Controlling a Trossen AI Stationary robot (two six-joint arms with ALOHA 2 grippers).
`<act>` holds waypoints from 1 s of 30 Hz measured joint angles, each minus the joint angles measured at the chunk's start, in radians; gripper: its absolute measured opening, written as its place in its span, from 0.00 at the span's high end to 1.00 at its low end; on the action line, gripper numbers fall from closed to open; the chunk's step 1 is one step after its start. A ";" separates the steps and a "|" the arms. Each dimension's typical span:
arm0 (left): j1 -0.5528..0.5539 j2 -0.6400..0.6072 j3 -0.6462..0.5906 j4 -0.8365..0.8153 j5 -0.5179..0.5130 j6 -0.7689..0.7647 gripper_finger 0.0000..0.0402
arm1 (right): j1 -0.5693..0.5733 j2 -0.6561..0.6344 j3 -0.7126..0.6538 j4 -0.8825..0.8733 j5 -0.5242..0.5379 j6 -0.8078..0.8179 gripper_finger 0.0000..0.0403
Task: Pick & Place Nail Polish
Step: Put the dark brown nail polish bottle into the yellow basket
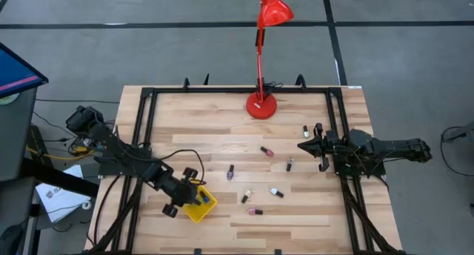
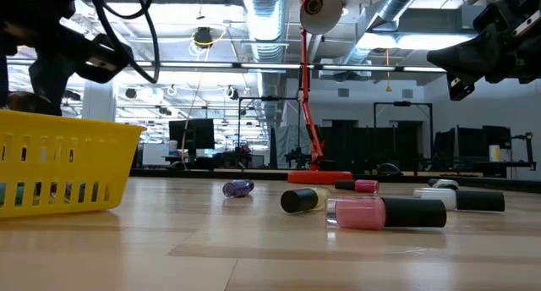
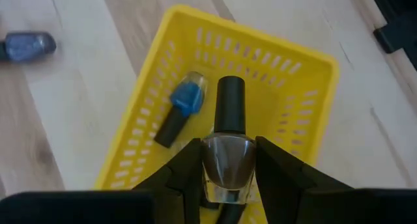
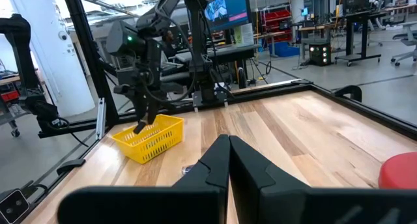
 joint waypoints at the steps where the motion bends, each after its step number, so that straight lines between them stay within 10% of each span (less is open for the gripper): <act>1: 0.000 0.000 -0.005 0.008 0.001 0.016 0.73 | 0.000 0.000 0.000 0.000 0.000 0.000 1.00; 30: 0.005 0.095 -0.069 0.169 0.134 0.216 0.73 | 0.000 0.000 0.000 0.002 0.000 0.000 1.00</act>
